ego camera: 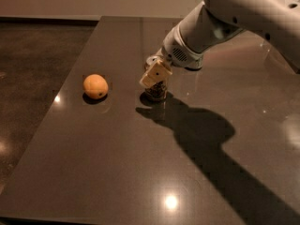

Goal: Knock orange can over

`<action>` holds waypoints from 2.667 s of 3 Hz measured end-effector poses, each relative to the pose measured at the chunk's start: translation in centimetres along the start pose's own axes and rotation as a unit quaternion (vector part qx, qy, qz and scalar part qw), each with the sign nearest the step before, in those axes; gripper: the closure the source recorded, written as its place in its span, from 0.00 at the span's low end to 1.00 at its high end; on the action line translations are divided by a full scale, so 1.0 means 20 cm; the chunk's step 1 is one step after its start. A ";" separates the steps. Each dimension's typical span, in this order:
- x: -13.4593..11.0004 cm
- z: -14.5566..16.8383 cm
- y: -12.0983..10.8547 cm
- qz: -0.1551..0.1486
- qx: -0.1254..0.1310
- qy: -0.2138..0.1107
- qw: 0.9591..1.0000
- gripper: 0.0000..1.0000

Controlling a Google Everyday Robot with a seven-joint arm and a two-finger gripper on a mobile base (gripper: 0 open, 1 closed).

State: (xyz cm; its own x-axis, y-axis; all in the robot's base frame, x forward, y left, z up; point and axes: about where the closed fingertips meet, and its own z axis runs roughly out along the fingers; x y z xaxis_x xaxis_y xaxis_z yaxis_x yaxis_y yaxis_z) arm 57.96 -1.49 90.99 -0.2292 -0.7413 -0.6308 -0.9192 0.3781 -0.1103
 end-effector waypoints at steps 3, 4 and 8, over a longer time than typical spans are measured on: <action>0.01 -0.21 0.00 -0.026 -0.014 0.070 0.997 1.00; 0.09 -0.27 0.01 -0.044 -0.032 0.142 0.988 1.00; 0.28 -0.22 0.23 -0.154 -0.088 0.301 0.937 0.23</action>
Offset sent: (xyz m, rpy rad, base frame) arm -0.0262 -0.0413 0.0392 -0.2046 0.0857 0.0519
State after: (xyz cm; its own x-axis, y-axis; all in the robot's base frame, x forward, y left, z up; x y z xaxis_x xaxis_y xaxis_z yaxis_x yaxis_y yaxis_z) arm 50.98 -6.33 90.27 -0.0346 -0.9988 -0.0360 -0.9978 0.0365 -0.0545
